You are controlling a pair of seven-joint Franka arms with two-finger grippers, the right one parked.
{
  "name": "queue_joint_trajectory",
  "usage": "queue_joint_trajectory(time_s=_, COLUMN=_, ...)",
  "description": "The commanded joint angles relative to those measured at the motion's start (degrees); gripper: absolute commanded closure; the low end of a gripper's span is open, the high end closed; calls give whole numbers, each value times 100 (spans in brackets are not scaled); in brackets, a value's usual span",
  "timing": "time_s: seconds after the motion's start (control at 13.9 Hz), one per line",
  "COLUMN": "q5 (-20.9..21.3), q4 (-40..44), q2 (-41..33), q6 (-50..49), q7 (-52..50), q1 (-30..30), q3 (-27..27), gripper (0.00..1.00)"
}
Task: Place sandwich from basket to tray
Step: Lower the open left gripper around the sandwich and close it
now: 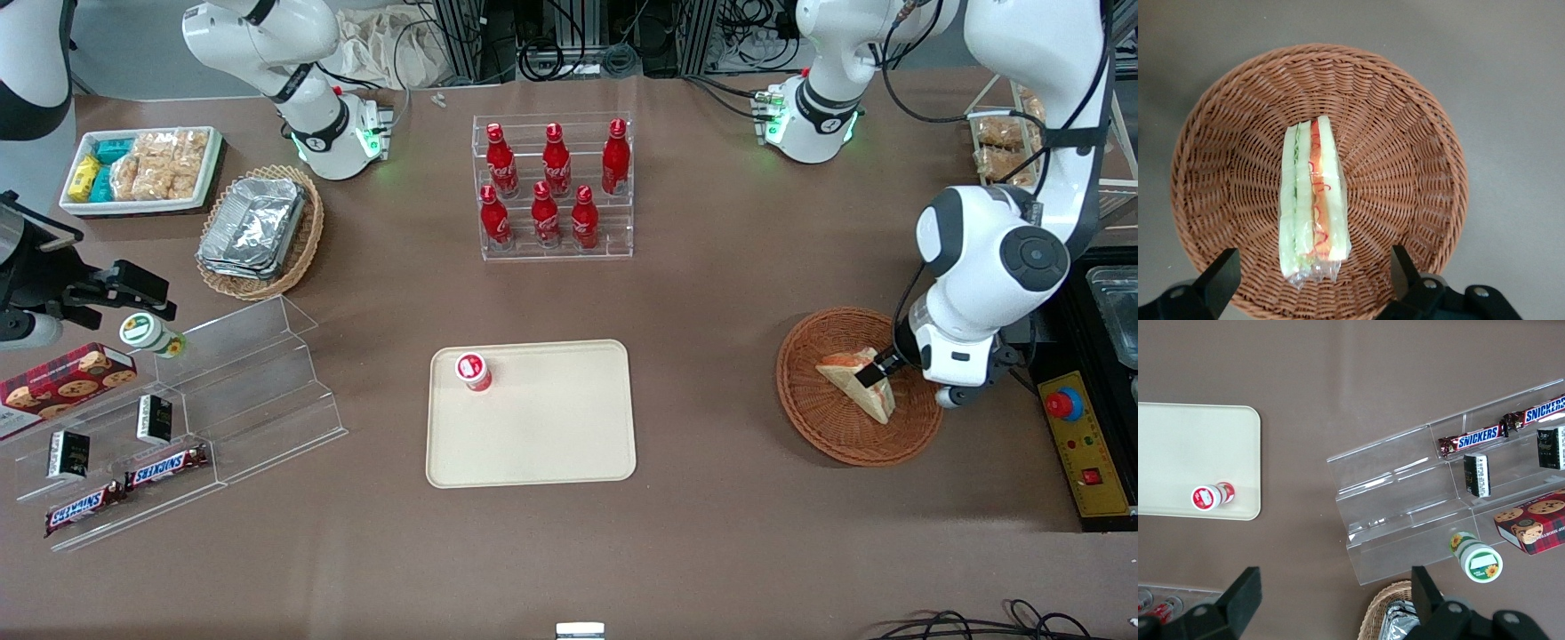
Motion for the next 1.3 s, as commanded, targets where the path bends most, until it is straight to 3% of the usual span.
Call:
queue_joint_trajectory(time_s=0.0, q5=114, q4=-164, q2=123, q6=330, q7=-161, q1=-24, q3=27, gripper=0)
queue_joint_trajectory(time_s=1.22, q5=96, q4=-744, q2=440, q6=1192, q7=-240, q1=11, q3=71, gripper=1)
